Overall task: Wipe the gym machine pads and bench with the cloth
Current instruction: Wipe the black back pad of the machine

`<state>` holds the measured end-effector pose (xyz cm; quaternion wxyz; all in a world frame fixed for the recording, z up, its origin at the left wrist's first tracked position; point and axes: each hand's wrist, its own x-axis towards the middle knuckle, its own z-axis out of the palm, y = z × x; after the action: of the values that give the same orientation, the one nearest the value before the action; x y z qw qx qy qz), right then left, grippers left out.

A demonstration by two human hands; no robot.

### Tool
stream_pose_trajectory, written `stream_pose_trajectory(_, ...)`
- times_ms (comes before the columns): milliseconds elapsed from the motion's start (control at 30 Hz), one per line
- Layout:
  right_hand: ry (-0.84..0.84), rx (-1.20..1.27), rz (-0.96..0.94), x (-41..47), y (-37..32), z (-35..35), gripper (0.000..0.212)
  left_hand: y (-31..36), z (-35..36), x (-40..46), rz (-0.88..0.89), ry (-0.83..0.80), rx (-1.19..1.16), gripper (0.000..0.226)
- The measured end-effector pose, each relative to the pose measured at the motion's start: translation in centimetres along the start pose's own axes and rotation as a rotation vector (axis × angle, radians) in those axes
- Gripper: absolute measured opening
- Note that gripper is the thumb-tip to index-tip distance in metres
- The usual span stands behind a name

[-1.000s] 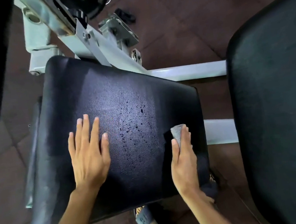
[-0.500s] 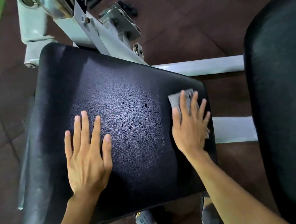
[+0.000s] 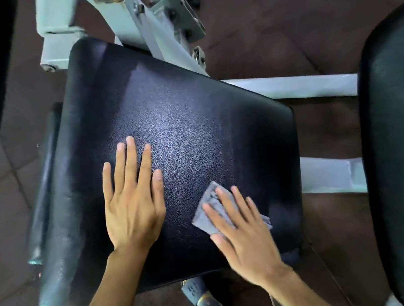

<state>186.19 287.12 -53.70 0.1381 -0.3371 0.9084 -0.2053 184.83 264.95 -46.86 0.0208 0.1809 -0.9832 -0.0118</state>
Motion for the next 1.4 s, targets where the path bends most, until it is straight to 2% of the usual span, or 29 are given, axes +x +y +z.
stream_pose_trajectory(67,0.004,-0.019,0.066,0.0,2.6,-0.4,0.053,0.0,0.0,0.0,0.004,0.000,-0.013,0.052)
stream_pose_trajectory(200,0.145,0.019,0.460,6.9,5.2,-2.6,0.056,0.0,-0.1,-0.1,0.009,0.012,-0.047,0.051)
stream_pose_trajectory(300,0.188,0.078,0.552,15.2,5.4,-4.8,0.056,0.0,-0.1,-0.1,0.008,0.020,-0.061,0.052)
stream_pose_trajectory(367,0.169,0.041,0.466,19.1,3.4,-5.6,0.059,0.0,-0.2,0.0,0.011,0.032,-0.084,0.052)
stream_pose_trajectory(433,0.164,0.012,0.299,19.7,-0.4,-5.3,0.060,-0.1,-0.2,0.0,0.003,0.050,-0.139,0.053)
stream_pose_trajectory(567,0.094,0.025,0.051,11.4,-5.7,-2.8,0.053,-0.4,-0.3,-0.1,-0.020,0.085,-0.255,0.053)
stream_pose_trajectory(733,-0.014,-0.066,-0.175,0.4,-0.5,-0.5,0.052,-0.3,-0.2,-0.1,-0.002,0.114,-0.252,0.053)
stream_pose_trajectory(800,-0.012,-0.048,-0.101,0.7,2.4,-0.8,0.052,-0.3,-0.2,-0.1,-0.005,0.115,-0.248,0.053)
stream_pose_trajectory(867,0.031,-0.012,0.099,3.7,4.1,-1.7,0.052,-0.2,-0.1,-0.1,-0.007,0.112,-0.239,0.053)
stream_pose_trajectory(967,0.162,0.021,0.389,11.3,4.5,-3.6,0.053,-0.3,0.1,-0.1,0.000,0.112,-0.227,0.053)
stream_pose_trajectory(1033,0.200,0.070,0.466,16.7,3.2,-4.9,0.054,-0.3,0.1,0.0,-0.002,0.113,-0.233,0.053)
stream_pose_trajectory(1133,0.199,0.059,0.349,20.2,-1.4,-5.1,0.055,-0.3,0.2,0.1,-0.016,0.110,-0.247,0.054)
stream_pose_trajectory(1267,0.100,-0.013,0.024,12.6,-6.7,-2.6,0.053,-0.4,0.1,0.2,-0.026,0.112,-0.271,0.054)
stream_pose_trajectory(1400,0.026,-0.019,-0.064,2.3,-2.4,-0.5,0.052,-0.3,0.0,0.1,-0.032,0.117,-0.288,0.052)
